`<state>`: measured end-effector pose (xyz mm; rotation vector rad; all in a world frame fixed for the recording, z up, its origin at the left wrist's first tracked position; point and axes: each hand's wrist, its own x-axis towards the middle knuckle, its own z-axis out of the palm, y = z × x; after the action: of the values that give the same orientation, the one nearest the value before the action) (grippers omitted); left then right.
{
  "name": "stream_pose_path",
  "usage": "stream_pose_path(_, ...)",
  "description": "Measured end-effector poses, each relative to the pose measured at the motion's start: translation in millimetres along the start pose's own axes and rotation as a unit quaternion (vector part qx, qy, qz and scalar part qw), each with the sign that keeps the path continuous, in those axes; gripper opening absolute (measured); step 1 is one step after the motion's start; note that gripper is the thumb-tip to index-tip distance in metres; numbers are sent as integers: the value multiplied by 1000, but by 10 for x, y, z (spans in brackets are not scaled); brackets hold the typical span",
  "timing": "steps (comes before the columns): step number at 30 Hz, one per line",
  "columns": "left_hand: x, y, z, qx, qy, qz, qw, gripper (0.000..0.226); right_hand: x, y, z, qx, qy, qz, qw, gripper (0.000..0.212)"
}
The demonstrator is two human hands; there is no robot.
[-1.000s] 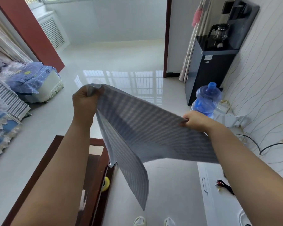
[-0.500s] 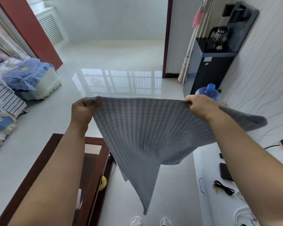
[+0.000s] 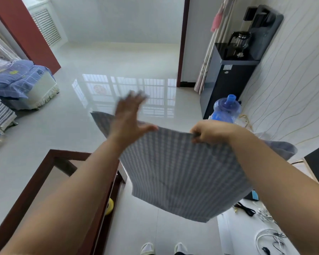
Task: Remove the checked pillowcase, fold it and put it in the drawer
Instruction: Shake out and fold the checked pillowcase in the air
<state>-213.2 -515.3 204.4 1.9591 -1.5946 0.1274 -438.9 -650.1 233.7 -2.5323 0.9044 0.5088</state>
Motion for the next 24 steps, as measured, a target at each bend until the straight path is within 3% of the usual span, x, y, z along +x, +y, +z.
stream_pose_path(1, -11, 216, 79, 22, -114, 47, 992, 95, 7, -91, 23, -16, -4, -13, 1000, 22)
stream_pose_path(3, -34, 511, 251, 62, -241, 100, 963, 79, 19, -243, 52, -36, -5, -35, 999, 8)
stream_pose_path(6, 10, 621, 305, 50, -329, 21, 943, 29, 4, -299, 34, -24, -10, -39, 999, 8)
stream_pose_path(8, 23, 641, 296, 21, -366, -10, 930, 28, -16, -256, 17, -10, -17, -34, 999, 9)
stream_pose_path(14, 13, 668, 326, -41, -410, -34, 910, 20, -26, -117, 83, 17, -48, -47, 998, 11)
stream_pose_path(18, -37, 352, 348, 41, -407, -53, 911, 7, -58, -5, 163, 28, -41, -31, 998, 34)
stream_pose_path(24, -358, -213, 453, 86, -355, -197, 910, 30, -68, 36, 233, 34, -33, 3, 999, 28)
